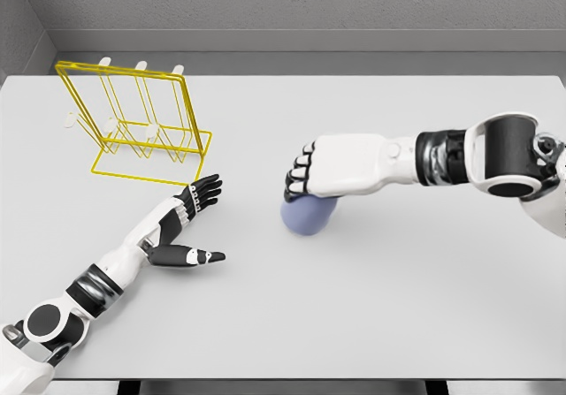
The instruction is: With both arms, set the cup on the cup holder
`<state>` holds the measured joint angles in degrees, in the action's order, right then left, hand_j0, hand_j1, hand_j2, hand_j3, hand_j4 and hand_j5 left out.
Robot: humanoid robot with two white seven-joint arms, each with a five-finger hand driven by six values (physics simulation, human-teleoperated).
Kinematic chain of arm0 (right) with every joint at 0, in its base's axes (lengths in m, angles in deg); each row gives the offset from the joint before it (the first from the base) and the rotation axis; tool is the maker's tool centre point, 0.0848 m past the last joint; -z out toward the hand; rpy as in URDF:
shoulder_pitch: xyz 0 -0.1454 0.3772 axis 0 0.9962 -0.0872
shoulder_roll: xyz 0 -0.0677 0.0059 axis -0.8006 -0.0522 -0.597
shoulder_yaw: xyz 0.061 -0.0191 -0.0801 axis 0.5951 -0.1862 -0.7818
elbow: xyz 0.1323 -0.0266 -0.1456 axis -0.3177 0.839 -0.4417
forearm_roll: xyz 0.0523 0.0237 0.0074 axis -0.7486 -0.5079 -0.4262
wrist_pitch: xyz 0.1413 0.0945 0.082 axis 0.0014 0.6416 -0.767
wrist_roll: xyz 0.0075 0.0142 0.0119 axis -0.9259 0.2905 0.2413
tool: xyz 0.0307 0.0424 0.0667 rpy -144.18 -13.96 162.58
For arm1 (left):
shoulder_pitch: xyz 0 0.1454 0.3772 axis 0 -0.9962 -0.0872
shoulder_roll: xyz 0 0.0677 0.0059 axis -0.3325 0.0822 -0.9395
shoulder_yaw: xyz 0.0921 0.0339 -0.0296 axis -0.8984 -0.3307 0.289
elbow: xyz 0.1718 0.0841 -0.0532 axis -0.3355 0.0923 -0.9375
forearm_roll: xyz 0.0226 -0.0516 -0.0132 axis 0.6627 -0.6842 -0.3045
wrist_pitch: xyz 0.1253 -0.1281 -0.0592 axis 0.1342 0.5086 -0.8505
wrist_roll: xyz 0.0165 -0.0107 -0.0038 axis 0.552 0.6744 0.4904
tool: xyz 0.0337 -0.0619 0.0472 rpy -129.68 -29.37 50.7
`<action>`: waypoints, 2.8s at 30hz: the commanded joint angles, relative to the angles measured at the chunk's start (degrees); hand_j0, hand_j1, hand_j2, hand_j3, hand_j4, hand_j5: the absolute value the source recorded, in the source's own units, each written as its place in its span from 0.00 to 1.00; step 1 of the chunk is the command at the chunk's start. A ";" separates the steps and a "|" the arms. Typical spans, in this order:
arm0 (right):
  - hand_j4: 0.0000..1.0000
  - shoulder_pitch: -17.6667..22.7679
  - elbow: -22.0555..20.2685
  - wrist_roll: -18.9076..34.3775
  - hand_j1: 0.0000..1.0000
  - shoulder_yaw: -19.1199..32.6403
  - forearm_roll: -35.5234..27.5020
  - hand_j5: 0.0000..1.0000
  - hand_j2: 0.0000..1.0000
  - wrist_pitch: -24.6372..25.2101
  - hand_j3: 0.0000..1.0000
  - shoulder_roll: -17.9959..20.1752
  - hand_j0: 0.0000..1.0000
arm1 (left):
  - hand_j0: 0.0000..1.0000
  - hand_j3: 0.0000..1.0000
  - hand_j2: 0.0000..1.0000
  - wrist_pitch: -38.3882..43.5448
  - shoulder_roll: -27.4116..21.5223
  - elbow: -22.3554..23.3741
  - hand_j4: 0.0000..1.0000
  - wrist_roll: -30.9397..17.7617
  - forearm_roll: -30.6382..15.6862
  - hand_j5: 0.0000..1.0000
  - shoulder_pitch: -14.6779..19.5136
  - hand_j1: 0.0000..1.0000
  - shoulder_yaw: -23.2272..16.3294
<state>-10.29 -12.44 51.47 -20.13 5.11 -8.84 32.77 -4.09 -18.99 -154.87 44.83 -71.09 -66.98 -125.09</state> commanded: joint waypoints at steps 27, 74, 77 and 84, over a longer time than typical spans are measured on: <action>1.00 20.47 0.61 -0.07 1.00 36.40 -20.77 1.00 1.00 0.12 1.00 6.37 1.00 | 1.00 1.00 1.00 0.16 0.32 -0.39 1.00 -0.01 -0.05 1.00 0.00 1.00 -0.24; 1.00 32.87 8.00 -0.07 1.00 46.68 -23.41 1.00 1.00 0.12 1.00 2.59 1.00 | 1.00 1.00 1.00 11.06 11.39 1.28 1.00 0.17 1.18 1.00 9.23 1.00 -7.89; 1.00 32.87 8.00 -0.07 1.00 46.68 -23.50 1.00 1.00 0.12 1.00 2.59 1.00 | 1.00 1.00 1.00 11.15 11.48 1.72 1.00 0.17 1.36 1.00 9.14 1.00 -7.89; 1.00 32.87 7.82 -0.07 1.00 46.68 -23.50 1.00 1.00 0.12 1.00 2.33 1.00 | 0.85 0.85 0.85 11.15 12.45 2.16 0.85 0.17 2.06 0.85 9.05 0.85 -7.97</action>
<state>22.58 -4.59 51.43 26.54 -17.97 -8.89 35.17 7.05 -6.83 -152.95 45.05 -69.47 -57.92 -132.98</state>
